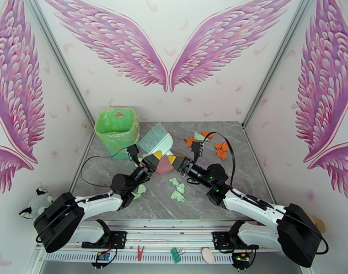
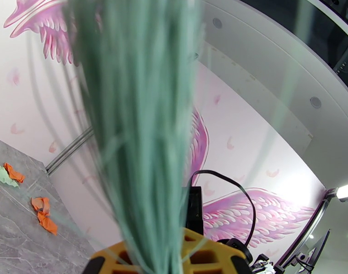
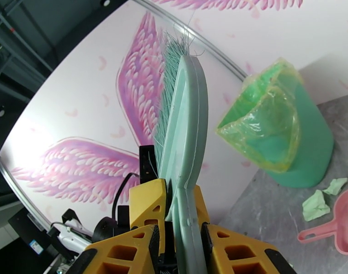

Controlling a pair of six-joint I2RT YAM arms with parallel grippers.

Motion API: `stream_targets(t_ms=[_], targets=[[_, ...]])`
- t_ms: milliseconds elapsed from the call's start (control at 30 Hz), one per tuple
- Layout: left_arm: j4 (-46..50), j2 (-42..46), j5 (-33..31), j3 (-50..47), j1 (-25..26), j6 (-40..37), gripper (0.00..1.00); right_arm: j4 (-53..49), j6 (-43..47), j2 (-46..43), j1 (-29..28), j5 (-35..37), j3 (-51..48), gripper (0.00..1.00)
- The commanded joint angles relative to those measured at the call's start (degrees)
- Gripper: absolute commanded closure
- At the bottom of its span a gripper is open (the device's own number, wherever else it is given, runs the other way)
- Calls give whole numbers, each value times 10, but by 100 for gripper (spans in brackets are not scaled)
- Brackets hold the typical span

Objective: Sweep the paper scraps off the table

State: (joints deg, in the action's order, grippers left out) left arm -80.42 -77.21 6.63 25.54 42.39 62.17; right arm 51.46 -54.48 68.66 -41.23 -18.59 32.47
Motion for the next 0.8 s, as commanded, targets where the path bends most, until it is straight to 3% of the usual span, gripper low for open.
stream_targets(t_ms=[0,367,567,767], targets=[[5,-6,-9,10,3,-20,100,38,-9,8,-7,2,15,66],[7,-8,-3,8,4,-24,100,33,0,-6,-7,15,5,77],[58,3,14,9,5,-47,99,-81,45,-62,-6,48,3,82],[133,39,17,2,7,-82,80,-258,105,-138,-5,114,9,99]])
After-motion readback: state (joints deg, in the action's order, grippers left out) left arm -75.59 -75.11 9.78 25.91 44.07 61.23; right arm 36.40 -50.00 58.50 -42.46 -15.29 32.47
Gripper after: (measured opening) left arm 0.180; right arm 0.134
